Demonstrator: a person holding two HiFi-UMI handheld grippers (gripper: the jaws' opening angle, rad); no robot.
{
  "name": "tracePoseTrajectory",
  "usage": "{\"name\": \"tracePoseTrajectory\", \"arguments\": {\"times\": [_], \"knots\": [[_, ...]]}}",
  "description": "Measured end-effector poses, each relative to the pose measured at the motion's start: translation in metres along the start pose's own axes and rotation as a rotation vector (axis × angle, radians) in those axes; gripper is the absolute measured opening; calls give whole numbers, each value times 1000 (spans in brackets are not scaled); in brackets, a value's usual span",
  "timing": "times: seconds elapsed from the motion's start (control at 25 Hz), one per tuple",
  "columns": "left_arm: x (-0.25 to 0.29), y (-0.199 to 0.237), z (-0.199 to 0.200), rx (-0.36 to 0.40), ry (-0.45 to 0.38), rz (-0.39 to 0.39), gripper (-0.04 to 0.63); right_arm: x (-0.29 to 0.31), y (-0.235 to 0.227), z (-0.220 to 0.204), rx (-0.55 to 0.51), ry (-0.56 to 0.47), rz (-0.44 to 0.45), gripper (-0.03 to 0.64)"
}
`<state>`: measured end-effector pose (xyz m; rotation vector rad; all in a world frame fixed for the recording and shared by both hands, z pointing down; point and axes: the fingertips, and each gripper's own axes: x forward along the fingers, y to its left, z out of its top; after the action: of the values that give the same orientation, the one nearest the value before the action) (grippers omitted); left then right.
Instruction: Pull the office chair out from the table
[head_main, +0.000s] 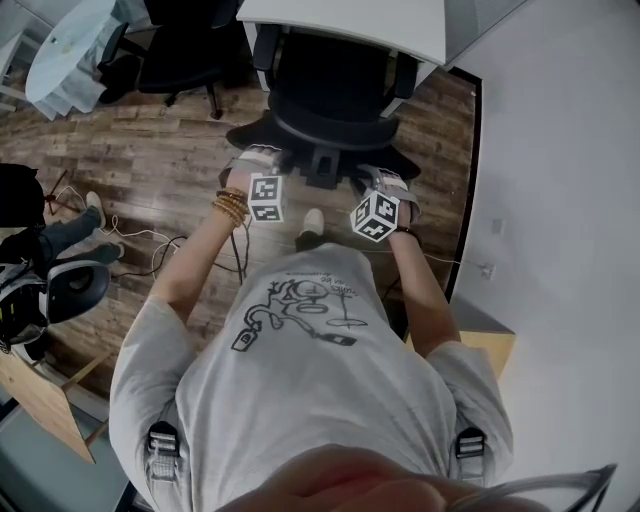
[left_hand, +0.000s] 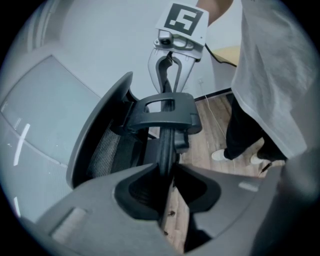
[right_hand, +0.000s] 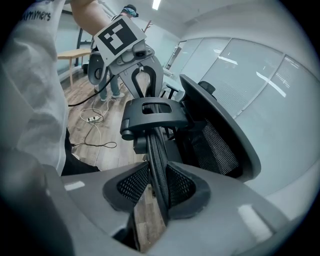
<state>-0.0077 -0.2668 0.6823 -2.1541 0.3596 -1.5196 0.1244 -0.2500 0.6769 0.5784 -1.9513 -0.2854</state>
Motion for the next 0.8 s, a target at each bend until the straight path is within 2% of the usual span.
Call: {"name": "tracePoseTrajectory", "arguments": {"times": [0.6, 0.8], "knots": [[-42, -58, -7, 3, -16, -2, 103, -30, 67, 19, 14, 5, -10, 114], [-66, -105, -3, 10, -29, -3, 103, -49, 116, 21, 22, 20, -20, 115]]}}
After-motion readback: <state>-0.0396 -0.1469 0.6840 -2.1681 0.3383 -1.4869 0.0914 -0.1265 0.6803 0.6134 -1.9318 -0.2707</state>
